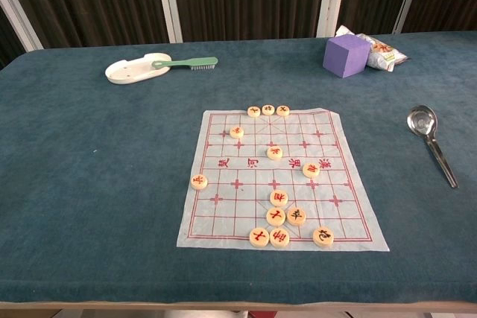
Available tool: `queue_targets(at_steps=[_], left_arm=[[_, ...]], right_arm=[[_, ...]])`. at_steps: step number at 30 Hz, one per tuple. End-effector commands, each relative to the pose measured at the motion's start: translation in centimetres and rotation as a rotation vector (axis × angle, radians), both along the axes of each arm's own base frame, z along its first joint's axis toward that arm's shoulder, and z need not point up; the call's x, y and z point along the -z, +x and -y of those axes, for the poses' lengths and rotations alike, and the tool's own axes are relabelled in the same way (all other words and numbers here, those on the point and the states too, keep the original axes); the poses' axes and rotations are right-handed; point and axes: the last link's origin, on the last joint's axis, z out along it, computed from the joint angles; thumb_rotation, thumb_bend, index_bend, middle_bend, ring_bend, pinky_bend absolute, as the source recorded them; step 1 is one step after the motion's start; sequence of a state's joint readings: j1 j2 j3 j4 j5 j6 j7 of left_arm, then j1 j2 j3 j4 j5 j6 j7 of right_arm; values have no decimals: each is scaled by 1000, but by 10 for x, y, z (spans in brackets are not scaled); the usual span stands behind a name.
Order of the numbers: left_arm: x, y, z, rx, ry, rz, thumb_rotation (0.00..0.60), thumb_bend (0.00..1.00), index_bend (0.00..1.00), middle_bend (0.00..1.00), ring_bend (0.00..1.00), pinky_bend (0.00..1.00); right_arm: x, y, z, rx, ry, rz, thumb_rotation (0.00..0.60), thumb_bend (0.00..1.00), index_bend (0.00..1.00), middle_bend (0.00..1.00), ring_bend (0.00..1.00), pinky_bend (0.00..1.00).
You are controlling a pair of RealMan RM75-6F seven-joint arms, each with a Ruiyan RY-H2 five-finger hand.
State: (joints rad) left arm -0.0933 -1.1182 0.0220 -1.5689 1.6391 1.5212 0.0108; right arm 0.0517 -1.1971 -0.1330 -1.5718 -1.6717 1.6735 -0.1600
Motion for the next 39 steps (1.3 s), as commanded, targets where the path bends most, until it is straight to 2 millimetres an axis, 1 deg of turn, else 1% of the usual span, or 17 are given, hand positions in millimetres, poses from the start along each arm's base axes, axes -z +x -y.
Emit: queue_targets(at_steps=[1, 3, 6, 9, 10, 11, 12, 13, 14, 16, 18, 22, 27, 33, 39], left_arm=[[-1, 0, 0, 2, 3, 1, 600, 462, 0, 0, 0, 43], [0, 0, 0, 2, 3, 6, 600, 462, 0, 0, 0, 44], [0, 0, 0, 1, -2, 8, 600, 462, 0, 0, 0, 43], [0, 0, 0, 3, -4, 12, 600, 462, 0, 0, 0, 43], [0, 1, 0, 5, -6, 12, 600, 462, 0, 0, 0, 43], [0, 1, 0, 6, -9, 10, 600, 462, 0, 0, 0, 43], [0, 1, 0, 7, -11, 9, 600, 462, 0, 0, 0, 43], [0, 0, 0, 6, -15, 12, 600, 462, 0, 0, 0, 44], [0, 0, -1, 5, -20, 17, 600, 462, 0, 0, 0, 44], [0, -1, -1, 3, -20, 16, 600, 462, 0, 0, 0, 44], [-1, -1, -1, 0, -21, 17, 600, 462, 0, 0, 0, 44], [-3, -3, -3, -10, -18, 21, 600, 463, 0, 0, 0, 44], [-6, -4, -3, -13, -10, 27, 600, 462, 0, 0, 0, 44], [-7, -4, -2, -13, -9, 30, 600, 462, 0, 0, 0, 44], [-7, -4, -2, -10, -10, 31, 600, 462, 0, 0, 0, 44]], right_arm=[[4, 2, 6, -17, 11, 12, 600, 388, 0, 0, 0, 0], [10, 6, 14, -44, 21, 15, 600, 388, 0, 0, 0, 0], [25, 21, 41, -108, 60, 17, 600, 388, 9, 0, 0, 0], [28, 26, 50, -116, 75, 18, 600, 388, 36, 0, 0, 0], [31, 31, 57, -125, 86, 19, 600, 388, 69, 0, 0, 0], [38, 42, 73, -145, 111, 19, 600, 388, 99, 0, 0, 0], [44, 51, 87, -156, 132, 18, 600, 388, 163, 0, 0, 0], [65, 81, 124, -197, 197, 18, 600, 388, 196, 0, 0, 0], [80, 98, 150, -184, 222, 4, 600, 388, 238, 0, 0, 0], [96, 114, 170, -169, 240, -5, 600, 389, 303, 0, 0, 0], [113, 128, 184, -155, 259, -8, 600, 389, 336, 0, 0, 0], [141, 144, 200, -154, 283, -49, 600, 392, 402, 0, 0, 0], [167, 153, 210, -142, 306, -80, 600, 404, 462, 0, 0, 0], [189, 157, 211, -151, 336, -121, 600, 404, 493, 0, 0, 0], [205, 159, 213, -147, 346, -125, 600, 405, 536, 15, 0, 0]])
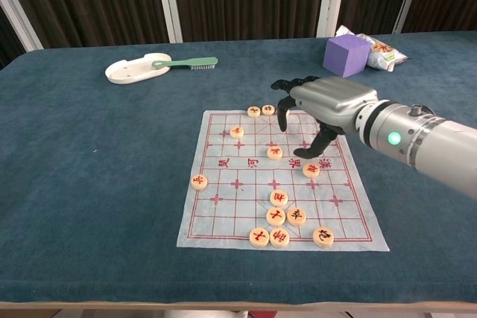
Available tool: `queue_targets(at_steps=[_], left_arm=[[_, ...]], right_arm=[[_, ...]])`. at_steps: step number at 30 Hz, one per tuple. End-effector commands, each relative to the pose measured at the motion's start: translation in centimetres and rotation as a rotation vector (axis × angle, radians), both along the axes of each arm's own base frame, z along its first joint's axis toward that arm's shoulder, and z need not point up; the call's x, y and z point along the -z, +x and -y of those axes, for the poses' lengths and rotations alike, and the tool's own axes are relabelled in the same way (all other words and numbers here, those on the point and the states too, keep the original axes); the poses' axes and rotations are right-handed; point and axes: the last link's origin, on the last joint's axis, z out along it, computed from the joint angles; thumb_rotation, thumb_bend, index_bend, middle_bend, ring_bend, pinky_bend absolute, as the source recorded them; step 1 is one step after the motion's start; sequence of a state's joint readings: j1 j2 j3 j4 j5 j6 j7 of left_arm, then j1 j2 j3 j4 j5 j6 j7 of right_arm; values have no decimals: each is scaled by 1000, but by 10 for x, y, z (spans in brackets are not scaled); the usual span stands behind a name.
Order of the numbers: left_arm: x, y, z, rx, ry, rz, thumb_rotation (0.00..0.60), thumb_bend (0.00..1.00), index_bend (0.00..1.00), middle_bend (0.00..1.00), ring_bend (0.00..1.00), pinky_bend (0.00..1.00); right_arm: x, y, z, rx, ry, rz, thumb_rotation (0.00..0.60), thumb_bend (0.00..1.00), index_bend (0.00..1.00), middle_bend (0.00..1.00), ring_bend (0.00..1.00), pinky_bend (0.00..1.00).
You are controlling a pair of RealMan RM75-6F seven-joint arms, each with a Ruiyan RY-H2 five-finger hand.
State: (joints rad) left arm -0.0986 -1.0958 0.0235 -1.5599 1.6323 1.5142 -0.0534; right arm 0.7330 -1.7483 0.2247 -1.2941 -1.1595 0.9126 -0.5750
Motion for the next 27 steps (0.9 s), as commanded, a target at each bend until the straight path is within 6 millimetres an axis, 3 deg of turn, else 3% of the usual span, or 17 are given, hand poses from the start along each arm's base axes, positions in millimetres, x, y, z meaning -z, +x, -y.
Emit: queue_targets(at_steps=[1, 20, 27], left_arm=[[0, 0, 0, 0, -2, 0, 600, 462, 0, 0, 0, 44], [-4, -2, 1, -2, 3, 8, 600, 463, 0, 0, 0, 44], [-4, -2, 1, -4, 3, 8, 600, 463, 0, 0, 0, 44]], right_arm=[[10, 2, 1, 4, 13, -7, 600, 405, 537, 18, 0, 0], [32, 10, 8, 24, 36, -16, 600, 418, 565, 36, 0, 0], [34, 12, 10, 29, 35, -13, 600, 487, 604, 54, 0, 0]])
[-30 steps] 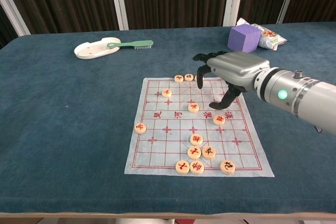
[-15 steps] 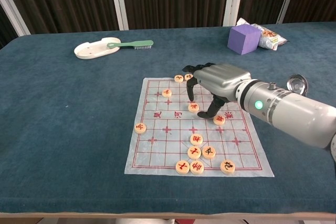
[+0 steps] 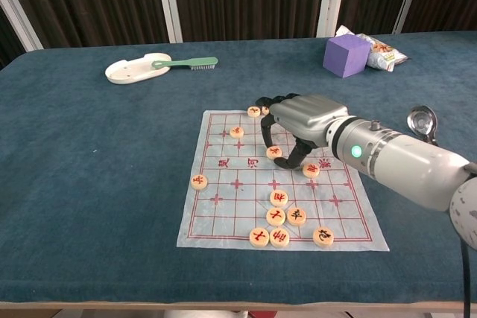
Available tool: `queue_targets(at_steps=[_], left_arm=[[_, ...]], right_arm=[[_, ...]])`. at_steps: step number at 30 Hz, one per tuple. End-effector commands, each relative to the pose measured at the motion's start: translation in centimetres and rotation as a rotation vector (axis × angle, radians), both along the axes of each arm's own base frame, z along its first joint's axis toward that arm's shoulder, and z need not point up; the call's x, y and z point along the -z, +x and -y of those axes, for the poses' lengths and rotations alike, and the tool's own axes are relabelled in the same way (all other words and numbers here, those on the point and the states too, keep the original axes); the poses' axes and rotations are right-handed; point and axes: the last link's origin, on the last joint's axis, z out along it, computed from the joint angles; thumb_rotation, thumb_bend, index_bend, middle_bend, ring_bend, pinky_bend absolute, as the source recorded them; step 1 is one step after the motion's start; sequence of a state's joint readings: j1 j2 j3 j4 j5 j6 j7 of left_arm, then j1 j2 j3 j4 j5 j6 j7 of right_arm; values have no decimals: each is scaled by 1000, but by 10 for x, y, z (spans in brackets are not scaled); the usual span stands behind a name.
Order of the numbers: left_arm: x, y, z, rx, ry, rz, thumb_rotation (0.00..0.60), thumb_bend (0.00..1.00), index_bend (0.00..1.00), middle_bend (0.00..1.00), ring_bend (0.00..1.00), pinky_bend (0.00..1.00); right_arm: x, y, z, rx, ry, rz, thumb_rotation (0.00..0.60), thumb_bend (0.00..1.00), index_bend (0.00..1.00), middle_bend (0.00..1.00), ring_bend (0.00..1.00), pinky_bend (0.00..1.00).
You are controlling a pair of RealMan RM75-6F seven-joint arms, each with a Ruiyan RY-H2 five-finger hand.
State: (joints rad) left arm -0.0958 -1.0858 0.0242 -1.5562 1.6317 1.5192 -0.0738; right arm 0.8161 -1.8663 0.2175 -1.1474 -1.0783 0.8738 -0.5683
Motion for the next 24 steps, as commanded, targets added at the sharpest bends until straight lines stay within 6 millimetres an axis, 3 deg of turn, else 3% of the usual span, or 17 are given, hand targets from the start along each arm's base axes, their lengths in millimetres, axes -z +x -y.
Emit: queue_targets(at_steps=[1, 10, 24], left_arm=[[0, 0, 0, -1, 0, 0, 600, 463, 0, 0, 0, 44], [-1, 0, 0, -1, 3, 0, 600, 463, 0, 0, 0, 44], [-1, 0, 0, -5, 5, 1, 600, 463, 0, 0, 0, 44]], right_arm=[[0, 0, 1, 2, -4, 2, 600, 487, 609, 57, 0, 0], [-6, 1, 4, 13, -22, 24, 600, 489, 652, 84, 0, 0], [-2, 3, 14, 44, -32, 18, 600, 490, 612, 87, 0, 0]])
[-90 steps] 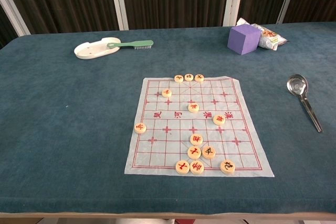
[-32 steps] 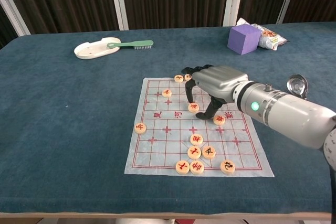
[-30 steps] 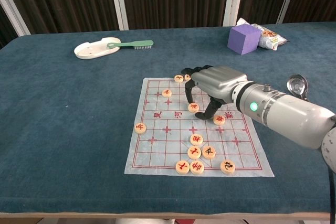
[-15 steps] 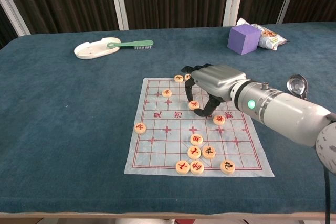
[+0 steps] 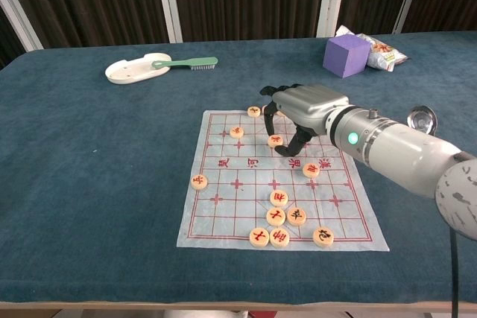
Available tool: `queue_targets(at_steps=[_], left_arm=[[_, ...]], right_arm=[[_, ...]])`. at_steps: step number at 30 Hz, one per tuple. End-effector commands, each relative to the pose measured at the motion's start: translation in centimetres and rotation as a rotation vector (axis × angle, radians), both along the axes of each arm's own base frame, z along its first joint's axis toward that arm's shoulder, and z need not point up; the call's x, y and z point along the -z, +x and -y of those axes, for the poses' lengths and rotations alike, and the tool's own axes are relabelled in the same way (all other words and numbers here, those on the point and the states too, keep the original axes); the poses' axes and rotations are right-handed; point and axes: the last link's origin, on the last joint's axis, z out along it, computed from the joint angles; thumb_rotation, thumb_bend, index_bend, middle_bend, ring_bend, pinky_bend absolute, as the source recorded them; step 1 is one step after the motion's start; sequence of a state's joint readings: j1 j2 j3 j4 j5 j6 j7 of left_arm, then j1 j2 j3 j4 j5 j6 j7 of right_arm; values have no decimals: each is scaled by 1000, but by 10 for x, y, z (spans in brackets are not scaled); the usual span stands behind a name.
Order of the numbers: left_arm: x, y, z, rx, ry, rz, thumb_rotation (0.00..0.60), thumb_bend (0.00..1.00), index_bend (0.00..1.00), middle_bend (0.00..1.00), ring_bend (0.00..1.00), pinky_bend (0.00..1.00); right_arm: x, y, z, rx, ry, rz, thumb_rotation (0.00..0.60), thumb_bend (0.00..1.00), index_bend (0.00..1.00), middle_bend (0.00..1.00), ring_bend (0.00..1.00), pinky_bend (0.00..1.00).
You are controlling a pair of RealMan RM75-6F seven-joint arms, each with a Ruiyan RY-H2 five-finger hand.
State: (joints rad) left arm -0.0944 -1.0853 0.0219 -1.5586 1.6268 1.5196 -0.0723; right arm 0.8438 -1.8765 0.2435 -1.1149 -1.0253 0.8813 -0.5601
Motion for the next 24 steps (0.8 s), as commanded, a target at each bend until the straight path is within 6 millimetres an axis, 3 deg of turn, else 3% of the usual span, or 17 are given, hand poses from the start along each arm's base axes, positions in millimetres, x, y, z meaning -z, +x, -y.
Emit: queue_targets(at_steps=[1, 7, 15, 18, 20, 24], left_arm=[[0, 0, 0, -1, 0, 1, 600, 463, 0, 0, 0, 44], [-1, -1, 0, -2, 1, 3, 600, 463, 0, 0, 0, 44], [-1, 1, 2, 7, -1, 6, 600, 463, 0, 0, 0, 44], [-2, 0, 2, 9, 0, 7, 600, 462, 0, 0, 0, 44], [-3, 0, 3, 8, 1, 7, 600, 462, 0, 0, 0, 44], [-4, 0, 4, 9, 11, 0, 600, 463, 0, 0, 0, 44]], right_arm=[[3, 0, 1, 4, 6, -11, 600, 489, 602, 87, 0, 0], [3, -1, 0, 4, 6, -30, 600, 489, 484, 89, 0, 0], [-13, -2, -8, -22, -5, -10, 600, 489, 415, 72, 0, 0], [-42, -7, -25, -58, -29, 24, 600, 489, 373, 52, 0, 0], [-77, -17, -49, -74, -62, 61, 600, 489, 311, 35, 0, 0], [-155, -64, -121, -11, -108, 33, 600, 481, 69, 0, 0, 0]])
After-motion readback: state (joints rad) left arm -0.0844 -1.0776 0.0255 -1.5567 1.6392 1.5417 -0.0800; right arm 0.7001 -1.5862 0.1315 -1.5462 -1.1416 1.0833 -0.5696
